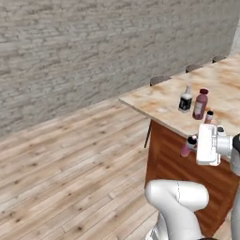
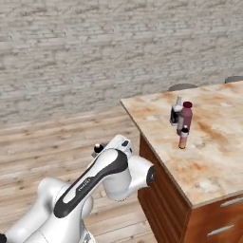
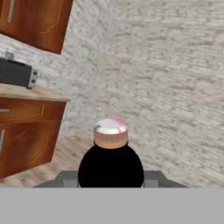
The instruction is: Move the drinks to the dining counter.
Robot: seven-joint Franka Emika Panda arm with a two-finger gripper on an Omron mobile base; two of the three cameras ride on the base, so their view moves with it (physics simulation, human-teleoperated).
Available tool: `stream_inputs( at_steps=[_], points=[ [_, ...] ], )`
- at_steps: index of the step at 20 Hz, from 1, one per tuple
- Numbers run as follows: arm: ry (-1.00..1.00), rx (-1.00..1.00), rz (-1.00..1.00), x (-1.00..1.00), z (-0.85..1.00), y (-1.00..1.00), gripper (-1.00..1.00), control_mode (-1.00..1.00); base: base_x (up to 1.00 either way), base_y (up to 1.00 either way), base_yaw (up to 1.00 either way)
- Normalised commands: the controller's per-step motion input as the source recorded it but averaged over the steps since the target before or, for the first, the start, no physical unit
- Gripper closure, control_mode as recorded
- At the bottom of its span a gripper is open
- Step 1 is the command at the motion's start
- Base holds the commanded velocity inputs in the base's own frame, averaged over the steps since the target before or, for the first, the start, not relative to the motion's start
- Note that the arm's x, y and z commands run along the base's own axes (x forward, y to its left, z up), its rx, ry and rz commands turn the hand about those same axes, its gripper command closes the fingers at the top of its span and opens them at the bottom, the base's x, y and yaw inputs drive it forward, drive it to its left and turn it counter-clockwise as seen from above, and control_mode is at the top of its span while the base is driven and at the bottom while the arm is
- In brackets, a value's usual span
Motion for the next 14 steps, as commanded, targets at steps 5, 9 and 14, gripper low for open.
stream_inputs(
  at_steps=[5, 9, 14],
  points=[
    [0.0, 0.0, 0.0, 0.0, 0.0, 0.0, 1.0, 1.0, 0.35, -0.03, -0.4],
    [0.0, 0.0, 0.0, 0.0, 0.0, 0.0, 1.0, 1.0, 0.42, -0.01, -0.39],
    [0.0, 0.0, 0.0, 0.0, 0.0, 0.0, 1.0, 1.0, 0.43, 0.0, -0.39]
  ],
)
